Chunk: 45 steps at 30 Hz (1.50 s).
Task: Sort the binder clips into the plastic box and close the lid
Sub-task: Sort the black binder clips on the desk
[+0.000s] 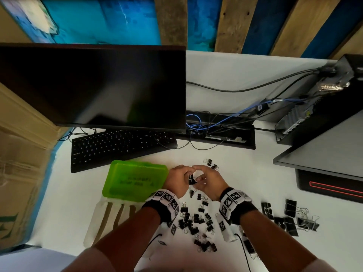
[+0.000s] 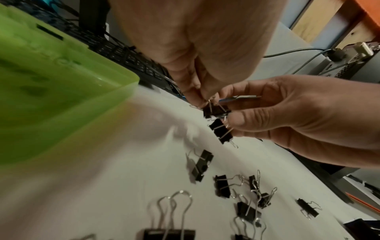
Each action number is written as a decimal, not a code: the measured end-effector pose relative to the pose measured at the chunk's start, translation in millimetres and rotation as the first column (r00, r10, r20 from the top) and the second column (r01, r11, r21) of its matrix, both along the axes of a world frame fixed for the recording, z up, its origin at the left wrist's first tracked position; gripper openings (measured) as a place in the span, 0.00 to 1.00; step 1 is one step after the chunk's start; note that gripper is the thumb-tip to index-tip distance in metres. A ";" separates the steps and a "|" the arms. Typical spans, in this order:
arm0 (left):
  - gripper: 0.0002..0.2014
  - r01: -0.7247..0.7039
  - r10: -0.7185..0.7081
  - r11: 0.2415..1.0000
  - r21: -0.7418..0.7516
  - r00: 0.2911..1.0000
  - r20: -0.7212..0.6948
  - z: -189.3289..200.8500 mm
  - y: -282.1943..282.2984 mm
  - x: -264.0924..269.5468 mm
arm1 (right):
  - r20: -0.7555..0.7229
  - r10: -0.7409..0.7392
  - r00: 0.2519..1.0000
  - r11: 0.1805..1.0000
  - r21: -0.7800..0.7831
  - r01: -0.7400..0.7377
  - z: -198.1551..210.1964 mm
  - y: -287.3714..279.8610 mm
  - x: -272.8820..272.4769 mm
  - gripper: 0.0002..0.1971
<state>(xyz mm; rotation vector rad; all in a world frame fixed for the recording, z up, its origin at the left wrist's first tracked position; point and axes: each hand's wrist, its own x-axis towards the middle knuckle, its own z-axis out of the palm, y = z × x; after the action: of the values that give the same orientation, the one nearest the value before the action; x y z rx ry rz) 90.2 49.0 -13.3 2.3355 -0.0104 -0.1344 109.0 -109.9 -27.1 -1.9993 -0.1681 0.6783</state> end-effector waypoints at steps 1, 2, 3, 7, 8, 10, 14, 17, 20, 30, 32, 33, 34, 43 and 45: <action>0.13 0.009 -0.009 1.000 -0.010 1.000 0.000 0.6 -3.8 2.6 | -0.011 -0.014 1.000 1.000 0.005 0.014 -0.4 -3.5 -0.4 0.29; 0.13 0.028 -0.028 0.999 -0.020 1.000 -0.004 1.3 -8.2 5.7 | -0.018 -0.024 1.000 1.000 0.010 0.024 -0.1 -8.1 -0.3 0.30; 0.13 0.055 -0.056 0.998 -0.031 0.998 -0.011 2.1 -13.5 8.5 | -0.015 -0.027 1.000 1.000 0.008 0.027 0.9 -13.6 0.1 0.30; 0.14 0.171 -0.176 0.981 -0.095 0.983 -0.053 1.0 -40.9 22.2 | -0.002 -0.066 0.998 0.997 -0.032 0.066 5.2 -44.4 4.6 0.31; 0.14 0.198 -0.205 0.974 -0.110 0.977 -0.059 0.7 -49.7 26.2 | 0.008 -0.081 0.997 0.996 -0.046 0.081 6.2 -53.9 6.3 0.30; 0.14 0.259 -0.269 0.958 -0.124 0.960 -0.072 1.4 -68.6 34.3 | 0.027 -0.104 0.994 0.991 -0.082 0.106 9.1 -73.3 9.4 0.28; 0.15 0.338 -0.353 0.931 -0.139 0.930 -0.105 0.5 -104.0 48.3 | 0.023 -0.138 0.990 0.977 -0.162 0.140 11.8 -106.5 15.4 0.25; 0.15 0.352 -0.369 0.927 -0.131 0.917 -0.152 -4.0 -123.4 53.5 | 0.020 -0.143 0.990 0.969 -0.203 0.144 8.8 -122.8 18.8 0.25; 0.16 0.359 -0.376 0.925 -0.121 0.909 -0.178 -7.9 -134.7 54.8 | 0.025 -0.105 0.994 0.967 -0.232 0.108 3.9 -132.0 21.5 0.24; 0.30 0.389 -0.396 0.918 -0.077 0.892 -0.218 -15.4 -119.1 59.0 | 0.103 -0.066 0.992 0.935 -0.340 0.098 -3.3 -144.8 29.2 0.26; 0.29 0.366 -0.370 0.929 -0.062 0.901 -0.228 -15.2 -110.2 59.3 | 0.123 -0.038 0.992 0.928 -0.363 0.081 -1.2 -144.7 27.7 0.26; 0.28 0.353 -0.357 0.934 -0.060 0.908 -0.221 -14.5 -105.7 57.9 | 0.137 -0.034 0.990 0.923 -0.376 0.083 0.1 -144.1 26.4 0.26; 0.27 0.339 -0.345 0.939 -0.063 0.915 -0.211 -13.7 -101.4 55.9 | 0.160 -0.038 0.986 0.920 -0.380 0.097 1.0 -142.9 24.9 0.24; 0.17 0.379 -0.370 0.926 -0.003 0.902 -0.225 -5.8 -58.0 1.2 | 0.269 0.170 0.948 0.961 -0.259 -0.099 28.5 -95.4 -25.0 0.11; 0.16 0.417 -0.400 0.909 0.019 0.882 -0.250 -2.9 -49.6 -14.2 | 0.195 0.301 0.933 0.930 -0.275 -0.243 29.9 -80.1 -42.1 0.08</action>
<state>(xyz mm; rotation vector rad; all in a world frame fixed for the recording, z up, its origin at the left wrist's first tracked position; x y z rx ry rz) 76.0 -0.6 -16.2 2.3431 -0.3872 -0.6390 66.9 -190.0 2.8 -2.3209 -0.5369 0.6607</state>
